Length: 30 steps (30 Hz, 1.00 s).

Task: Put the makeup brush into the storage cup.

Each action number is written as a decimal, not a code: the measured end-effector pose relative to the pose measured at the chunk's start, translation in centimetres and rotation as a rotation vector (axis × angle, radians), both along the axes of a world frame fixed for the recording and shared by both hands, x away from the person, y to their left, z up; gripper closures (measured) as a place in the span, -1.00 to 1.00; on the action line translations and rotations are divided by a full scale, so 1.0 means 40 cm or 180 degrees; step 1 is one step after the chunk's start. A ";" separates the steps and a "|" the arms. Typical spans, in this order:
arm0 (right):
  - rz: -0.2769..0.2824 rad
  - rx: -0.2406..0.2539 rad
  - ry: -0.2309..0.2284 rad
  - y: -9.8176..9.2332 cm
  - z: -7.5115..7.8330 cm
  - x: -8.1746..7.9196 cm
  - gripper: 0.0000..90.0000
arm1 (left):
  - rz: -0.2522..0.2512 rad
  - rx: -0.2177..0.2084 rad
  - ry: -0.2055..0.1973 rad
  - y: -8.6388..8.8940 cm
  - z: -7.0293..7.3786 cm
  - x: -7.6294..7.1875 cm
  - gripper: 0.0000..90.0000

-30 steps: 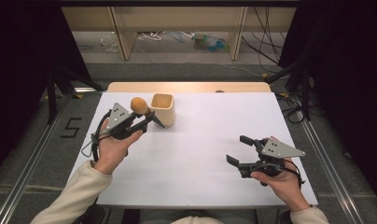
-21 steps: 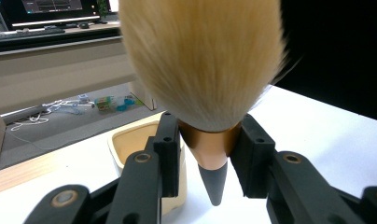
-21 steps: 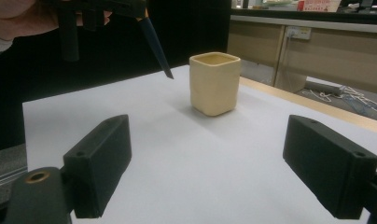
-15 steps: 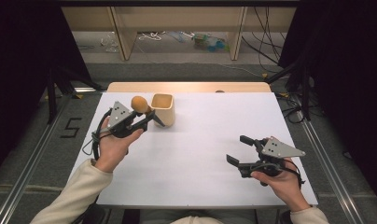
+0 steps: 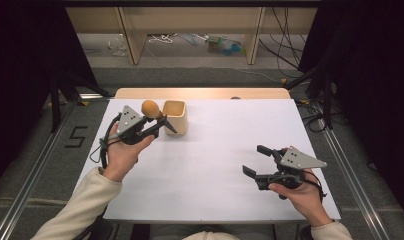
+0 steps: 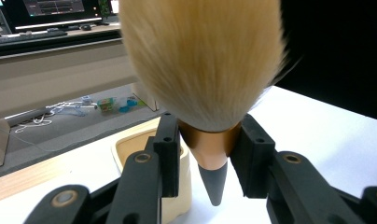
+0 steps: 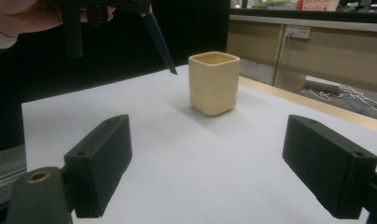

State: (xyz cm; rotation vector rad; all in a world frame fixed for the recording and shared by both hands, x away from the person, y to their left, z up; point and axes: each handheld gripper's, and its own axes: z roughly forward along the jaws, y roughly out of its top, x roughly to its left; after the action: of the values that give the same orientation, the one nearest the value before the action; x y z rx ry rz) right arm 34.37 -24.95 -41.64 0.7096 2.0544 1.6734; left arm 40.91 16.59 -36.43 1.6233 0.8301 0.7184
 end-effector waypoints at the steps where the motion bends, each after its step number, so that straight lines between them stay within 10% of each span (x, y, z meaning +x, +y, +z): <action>1: 0.0000 0.0000 0.0000 0.000 0.000 0.000 -0.63 | 0.0012 -0.0004 -0.0025 -0.001 0.001 0.003 0.45; 30: 0.0007 0.0016 0.0021 -0.001 -0.002 0.001 -0.63 | 0.0070 -0.0032 -0.0063 -0.004 0.026 0.039 0.45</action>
State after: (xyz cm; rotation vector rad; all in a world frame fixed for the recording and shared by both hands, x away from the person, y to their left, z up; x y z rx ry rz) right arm 34.41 -24.99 -41.72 0.7158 2.0569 1.6801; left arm 42.47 16.43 -35.40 1.5977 0.8373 0.7436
